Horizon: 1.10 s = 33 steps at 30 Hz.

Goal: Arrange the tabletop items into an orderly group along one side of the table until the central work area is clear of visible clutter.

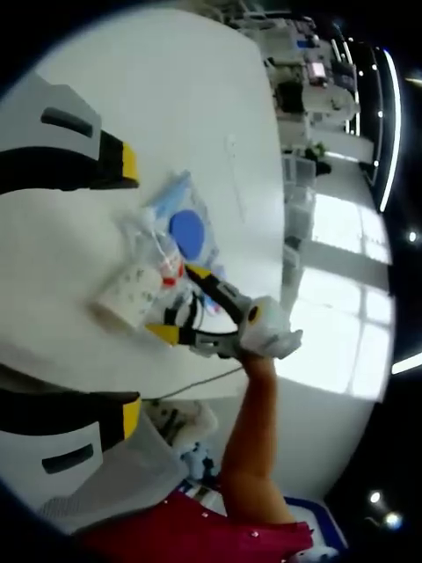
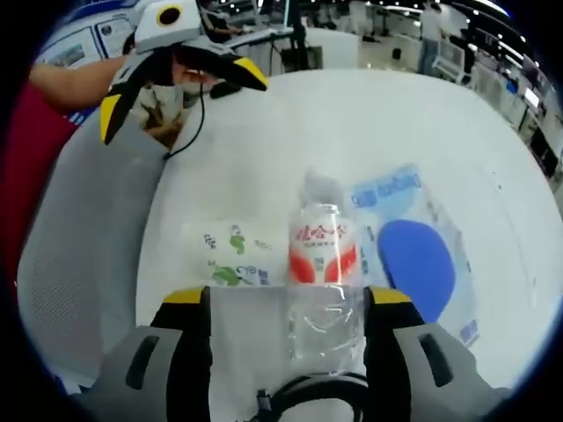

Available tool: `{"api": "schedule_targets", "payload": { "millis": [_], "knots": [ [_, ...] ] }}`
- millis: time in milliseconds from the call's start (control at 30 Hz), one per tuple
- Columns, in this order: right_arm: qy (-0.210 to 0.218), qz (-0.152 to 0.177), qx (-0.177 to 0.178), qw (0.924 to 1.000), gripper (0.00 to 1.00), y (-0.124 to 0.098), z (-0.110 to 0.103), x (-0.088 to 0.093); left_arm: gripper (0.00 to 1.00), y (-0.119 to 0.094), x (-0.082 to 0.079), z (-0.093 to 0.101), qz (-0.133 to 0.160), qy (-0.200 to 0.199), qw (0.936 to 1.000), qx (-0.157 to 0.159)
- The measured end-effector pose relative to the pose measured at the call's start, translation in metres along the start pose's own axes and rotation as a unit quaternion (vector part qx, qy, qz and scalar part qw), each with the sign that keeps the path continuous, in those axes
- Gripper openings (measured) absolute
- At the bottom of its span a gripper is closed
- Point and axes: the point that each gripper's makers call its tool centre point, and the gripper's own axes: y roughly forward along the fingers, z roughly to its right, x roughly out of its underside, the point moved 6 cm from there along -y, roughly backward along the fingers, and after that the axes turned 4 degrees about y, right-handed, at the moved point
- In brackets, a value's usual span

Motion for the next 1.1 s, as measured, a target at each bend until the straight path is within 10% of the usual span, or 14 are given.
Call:
{"api": "schedule_targets", "payload": {
  "millis": [1100],
  "knots": [
    [-0.017,-0.052,0.017,0.9984,0.43,0.035,0.01,-0.015,0.89,-0.004,0.005,-0.013,0.001,-0.017,0.9998,-0.012]
  ]
}}
